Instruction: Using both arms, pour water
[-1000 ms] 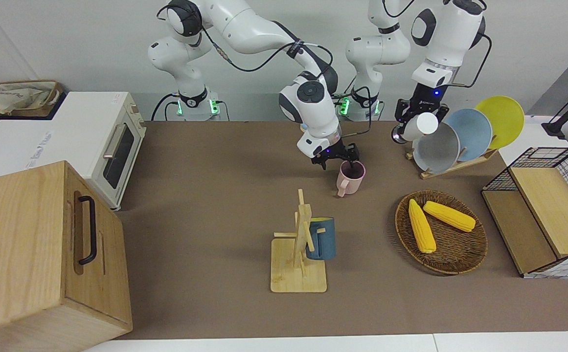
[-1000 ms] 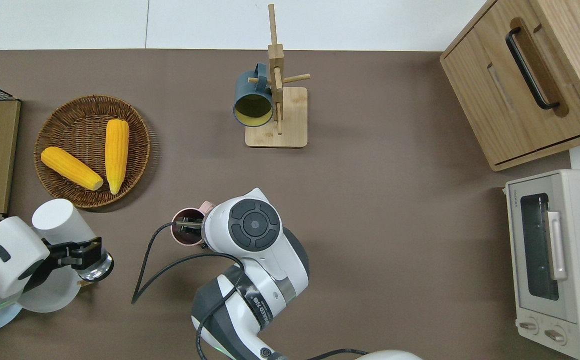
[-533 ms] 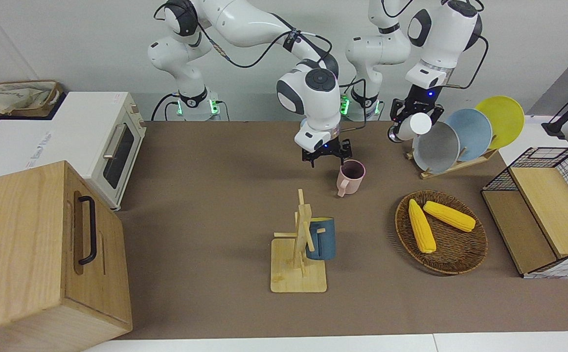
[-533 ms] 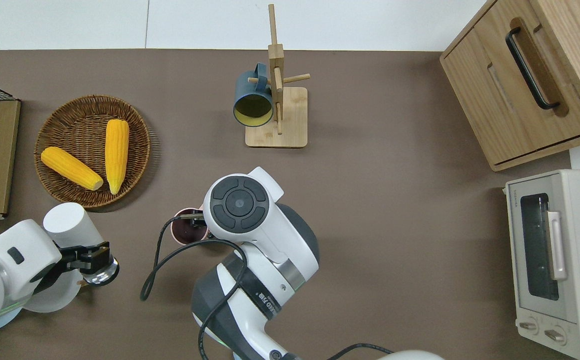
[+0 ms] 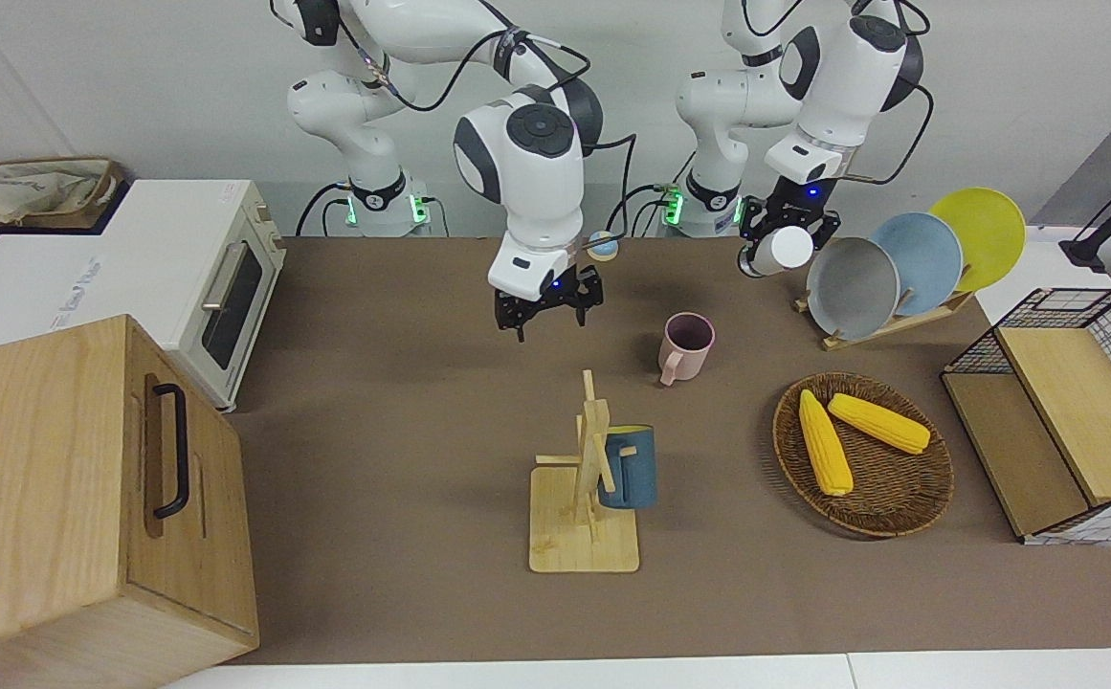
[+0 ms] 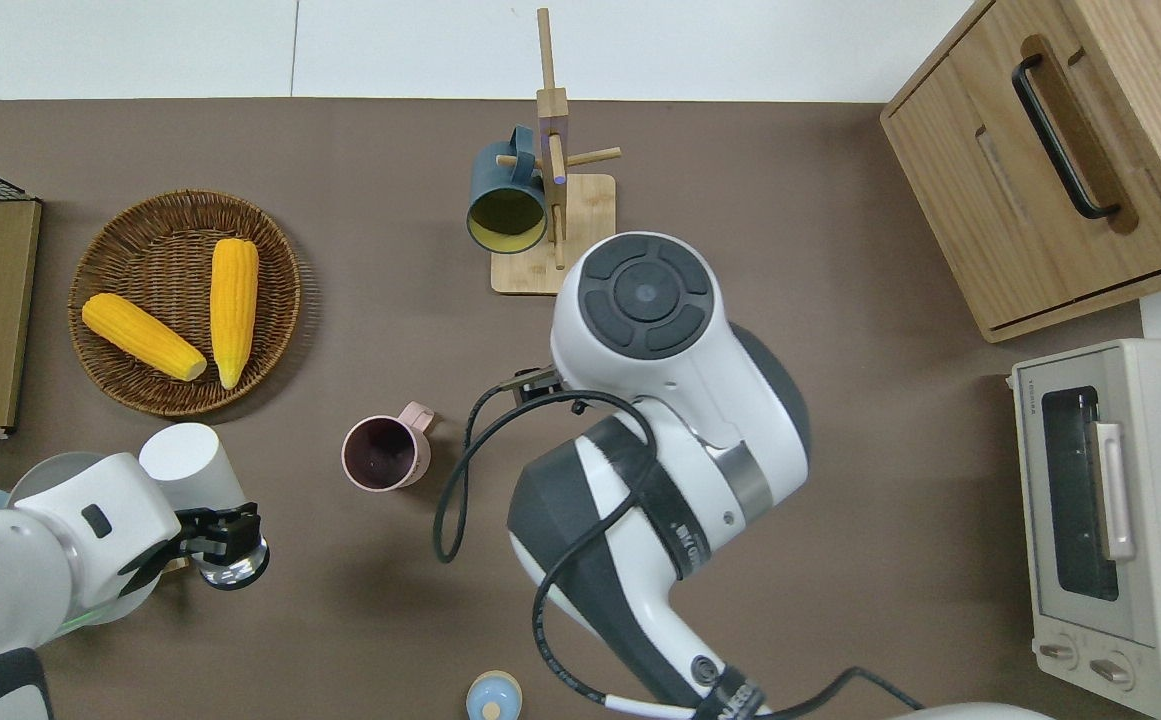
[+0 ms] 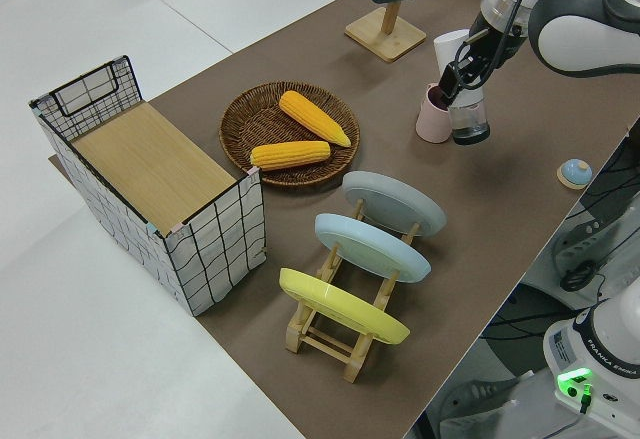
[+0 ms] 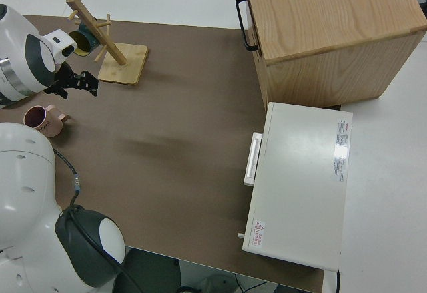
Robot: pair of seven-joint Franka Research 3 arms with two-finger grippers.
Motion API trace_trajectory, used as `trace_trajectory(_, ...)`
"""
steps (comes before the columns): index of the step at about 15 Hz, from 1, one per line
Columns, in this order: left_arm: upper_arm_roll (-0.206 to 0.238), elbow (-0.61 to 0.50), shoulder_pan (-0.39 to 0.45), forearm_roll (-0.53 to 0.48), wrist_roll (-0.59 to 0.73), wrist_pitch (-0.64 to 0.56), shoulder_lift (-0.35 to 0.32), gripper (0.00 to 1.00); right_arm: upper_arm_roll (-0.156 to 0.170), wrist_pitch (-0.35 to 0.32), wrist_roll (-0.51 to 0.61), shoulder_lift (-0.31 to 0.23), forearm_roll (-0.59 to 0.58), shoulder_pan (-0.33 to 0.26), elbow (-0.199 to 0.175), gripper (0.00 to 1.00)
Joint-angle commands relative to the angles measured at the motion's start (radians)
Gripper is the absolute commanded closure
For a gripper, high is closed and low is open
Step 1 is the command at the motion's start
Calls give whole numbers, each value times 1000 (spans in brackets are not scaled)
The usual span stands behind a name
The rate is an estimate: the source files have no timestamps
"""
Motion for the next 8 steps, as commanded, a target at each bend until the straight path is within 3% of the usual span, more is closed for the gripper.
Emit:
trace_trajectory(1,5,-37,-40,-40,-1,6,-40,1000,-52,-6,-172,-95,-19,-63,-106,13)
trace_trajectory(2,-6,-60,-49,-50,-1,23,-43,1000,-52,-9,-198,-118,-21,-102,-123,13)
trace_trajectory(4,-20,-79,-69,-87,-1,48,-42,1000,-98,-15,-277,-171,-21,-133,-173,13)
trace_trajectory(6,-32,-79,-87,-98,-5,50,-33,1000,-113,-70,-301,-198,-22,-176,-177,13)
trace_trajectory(8,-53,-79,-87,-104,-16,48,-10,1000,-161,-102,-302,-232,-19,-190,-180,13)
